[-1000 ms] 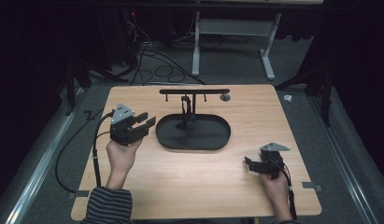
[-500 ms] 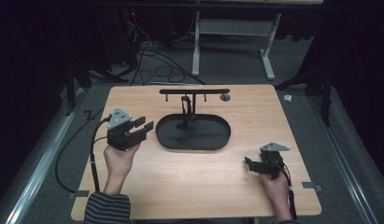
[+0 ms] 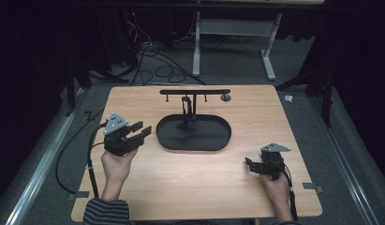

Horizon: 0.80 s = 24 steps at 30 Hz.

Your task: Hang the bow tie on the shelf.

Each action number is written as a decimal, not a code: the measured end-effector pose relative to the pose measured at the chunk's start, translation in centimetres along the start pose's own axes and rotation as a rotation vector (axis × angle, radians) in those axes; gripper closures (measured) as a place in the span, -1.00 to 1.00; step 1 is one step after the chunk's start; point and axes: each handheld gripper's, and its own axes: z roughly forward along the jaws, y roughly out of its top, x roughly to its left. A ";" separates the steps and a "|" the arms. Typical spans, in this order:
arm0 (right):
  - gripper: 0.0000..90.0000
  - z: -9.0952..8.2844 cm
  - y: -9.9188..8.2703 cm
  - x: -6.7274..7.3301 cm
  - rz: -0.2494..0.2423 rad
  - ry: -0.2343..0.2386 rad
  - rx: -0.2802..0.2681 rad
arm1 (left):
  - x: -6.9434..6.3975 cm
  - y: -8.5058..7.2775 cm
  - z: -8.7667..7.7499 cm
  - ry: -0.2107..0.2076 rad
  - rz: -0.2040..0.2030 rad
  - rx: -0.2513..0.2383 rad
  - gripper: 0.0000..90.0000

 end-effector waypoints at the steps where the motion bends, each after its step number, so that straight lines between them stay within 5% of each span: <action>1: -0.49 0.0 0.0 0.0 0.000 0.000 0.000 | 0.0 -0.1 -0.1 0.000 -0.001 0.002 0.30; 24: -0.49 0.0 0.0 0.0 0.000 0.000 0.000 | 0.8 -2.7 -1.0 0.013 -0.057 0.023 0.24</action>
